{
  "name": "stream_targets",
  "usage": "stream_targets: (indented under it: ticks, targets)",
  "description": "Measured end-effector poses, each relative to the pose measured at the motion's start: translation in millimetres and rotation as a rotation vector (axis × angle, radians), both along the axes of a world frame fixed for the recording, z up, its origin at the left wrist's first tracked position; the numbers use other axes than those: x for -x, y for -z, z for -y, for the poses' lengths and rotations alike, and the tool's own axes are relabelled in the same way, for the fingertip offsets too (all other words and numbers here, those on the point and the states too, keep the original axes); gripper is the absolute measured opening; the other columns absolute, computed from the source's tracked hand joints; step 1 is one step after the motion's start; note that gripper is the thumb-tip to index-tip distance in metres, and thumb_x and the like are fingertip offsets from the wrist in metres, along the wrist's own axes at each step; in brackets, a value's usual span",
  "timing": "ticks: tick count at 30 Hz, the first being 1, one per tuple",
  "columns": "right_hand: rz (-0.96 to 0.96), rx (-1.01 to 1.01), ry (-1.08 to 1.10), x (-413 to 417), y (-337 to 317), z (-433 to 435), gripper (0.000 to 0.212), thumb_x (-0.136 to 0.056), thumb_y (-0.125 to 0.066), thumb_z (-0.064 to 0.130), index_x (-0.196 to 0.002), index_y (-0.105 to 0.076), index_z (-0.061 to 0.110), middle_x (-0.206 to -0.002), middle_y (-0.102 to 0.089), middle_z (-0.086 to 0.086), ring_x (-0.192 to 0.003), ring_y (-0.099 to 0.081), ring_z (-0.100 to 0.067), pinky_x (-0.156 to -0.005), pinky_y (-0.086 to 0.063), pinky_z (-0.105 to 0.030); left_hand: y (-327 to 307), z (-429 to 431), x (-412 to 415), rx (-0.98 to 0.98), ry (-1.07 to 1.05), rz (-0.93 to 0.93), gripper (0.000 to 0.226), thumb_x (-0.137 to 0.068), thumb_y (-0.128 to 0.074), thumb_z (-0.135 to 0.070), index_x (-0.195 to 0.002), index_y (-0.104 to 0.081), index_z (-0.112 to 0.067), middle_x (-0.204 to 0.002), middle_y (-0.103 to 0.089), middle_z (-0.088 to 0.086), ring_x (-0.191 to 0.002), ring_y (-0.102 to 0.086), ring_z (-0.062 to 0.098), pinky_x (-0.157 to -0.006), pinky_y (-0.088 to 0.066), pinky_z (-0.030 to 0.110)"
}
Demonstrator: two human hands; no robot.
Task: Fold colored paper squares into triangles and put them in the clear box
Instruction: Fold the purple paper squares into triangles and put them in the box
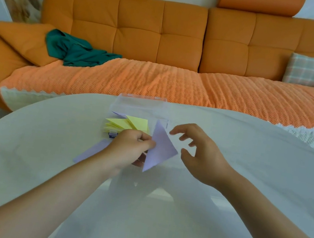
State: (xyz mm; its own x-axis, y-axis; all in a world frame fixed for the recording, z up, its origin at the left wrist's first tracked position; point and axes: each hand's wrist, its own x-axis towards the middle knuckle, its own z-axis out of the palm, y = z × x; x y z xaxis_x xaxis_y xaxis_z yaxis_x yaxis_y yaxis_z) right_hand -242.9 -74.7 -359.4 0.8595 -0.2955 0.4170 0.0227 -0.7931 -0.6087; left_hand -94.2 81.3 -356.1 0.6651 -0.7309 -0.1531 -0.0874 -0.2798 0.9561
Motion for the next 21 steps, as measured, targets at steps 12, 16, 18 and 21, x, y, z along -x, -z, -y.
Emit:
stream_targets:
  ticks: [12,16,18,21]
  targets:
    - [-0.016,-0.167,0.101,-6,1,-7,0.006,-0.086,-0.077,0.031,-0.082,-0.075,0.035,-0.109,-0.068,0.019,-0.100,-0.061,0.006,-0.081,-0.039,-0.005,1,3,8,0.139,0.031,-0.158,0.031,-0.087,-0.076,-0.014,-0.114,-0.064,-0.007,-0.101,-0.077,0.007,-0.091,-0.075,0.019,-0.074,-0.061,0.025]
    - [-0.084,-0.427,0.158,-8,0,-7,0.013,-0.087,-0.076,0.034,-0.074,-0.077,0.032,-0.075,-0.073,0.015,-0.064,-0.060,0.001,-0.059,-0.043,-0.012,-1,2,8,0.192,0.074,-0.170,0.026,-0.091,-0.066,-0.004,-0.116,-0.065,-0.011,-0.102,-0.077,0.006,-0.093,-0.075,0.022,-0.076,-0.060,0.025]
    - [-0.091,-0.494,0.184,-7,-2,-6,0.013,-0.085,-0.077,0.035,-0.073,-0.076,0.029,-0.069,-0.072,0.007,-0.059,-0.059,-0.004,-0.055,-0.046,-0.018,-1,3,10,0.172,0.108,-0.164,0.023,-0.094,-0.062,-0.006,-0.115,-0.067,-0.013,-0.103,-0.077,0.006,-0.094,-0.075,0.022,-0.077,-0.061,0.027]
    - [-0.076,-0.543,0.185,-7,-5,-6,0.011,-0.085,-0.078,0.028,-0.075,-0.076,0.023,-0.068,-0.073,0.004,-0.061,-0.066,-0.005,-0.062,-0.052,-0.022,-3,5,12,0.140,0.114,-0.142,0.024,-0.095,-0.055,-0.008,-0.111,-0.071,-0.016,-0.103,-0.077,0.004,-0.094,-0.075,0.020,-0.080,-0.061,0.034]
